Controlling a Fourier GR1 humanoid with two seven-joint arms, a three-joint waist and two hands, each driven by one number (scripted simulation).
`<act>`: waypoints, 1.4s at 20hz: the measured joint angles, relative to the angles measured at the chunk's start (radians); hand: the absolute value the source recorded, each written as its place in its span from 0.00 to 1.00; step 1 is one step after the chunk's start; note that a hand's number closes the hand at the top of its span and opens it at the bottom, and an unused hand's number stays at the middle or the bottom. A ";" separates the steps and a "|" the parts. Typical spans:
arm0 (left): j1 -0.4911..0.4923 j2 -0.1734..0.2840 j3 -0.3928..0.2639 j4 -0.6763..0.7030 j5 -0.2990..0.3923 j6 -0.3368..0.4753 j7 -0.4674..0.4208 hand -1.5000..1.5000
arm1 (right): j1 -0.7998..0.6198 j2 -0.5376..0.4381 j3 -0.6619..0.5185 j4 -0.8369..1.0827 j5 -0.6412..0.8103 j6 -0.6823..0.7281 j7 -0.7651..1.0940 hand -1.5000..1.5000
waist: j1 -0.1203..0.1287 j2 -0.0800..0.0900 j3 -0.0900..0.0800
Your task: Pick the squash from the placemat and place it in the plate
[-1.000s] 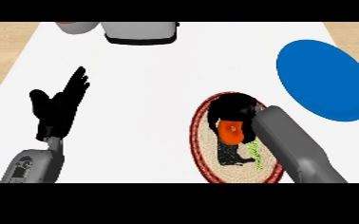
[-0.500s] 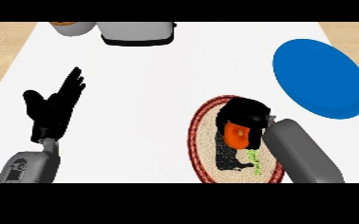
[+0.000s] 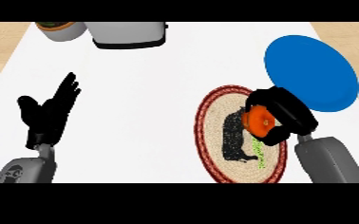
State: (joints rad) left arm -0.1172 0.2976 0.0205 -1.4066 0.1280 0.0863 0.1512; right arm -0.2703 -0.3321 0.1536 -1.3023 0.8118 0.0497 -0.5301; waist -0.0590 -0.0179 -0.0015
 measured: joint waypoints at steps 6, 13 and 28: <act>0.001 -0.003 -0.003 -0.009 -0.006 -0.005 -0.002 0.50 | 0.087 -0.007 -0.163 -0.250 -0.080 -0.069 0.142 1.00 | 0.015 0.006 0.000; -0.027 -0.015 -0.004 -0.005 -0.016 -0.019 0.001 0.50 | 0.089 -0.028 -0.335 -0.288 -0.224 -0.003 0.263 1.00 | 0.047 0.015 0.001; -0.062 -0.051 -0.009 0.003 -0.043 -0.040 0.006 0.50 | -0.230 -0.256 -0.507 0.480 -0.196 -0.087 0.006 1.00 | 0.081 0.025 0.003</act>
State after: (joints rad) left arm -0.1788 0.2465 0.0111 -1.4040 0.0847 0.0460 0.1570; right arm -0.5003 -0.5879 -0.3537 -0.8221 0.6157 -0.0373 -0.5240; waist 0.0223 0.0074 0.0011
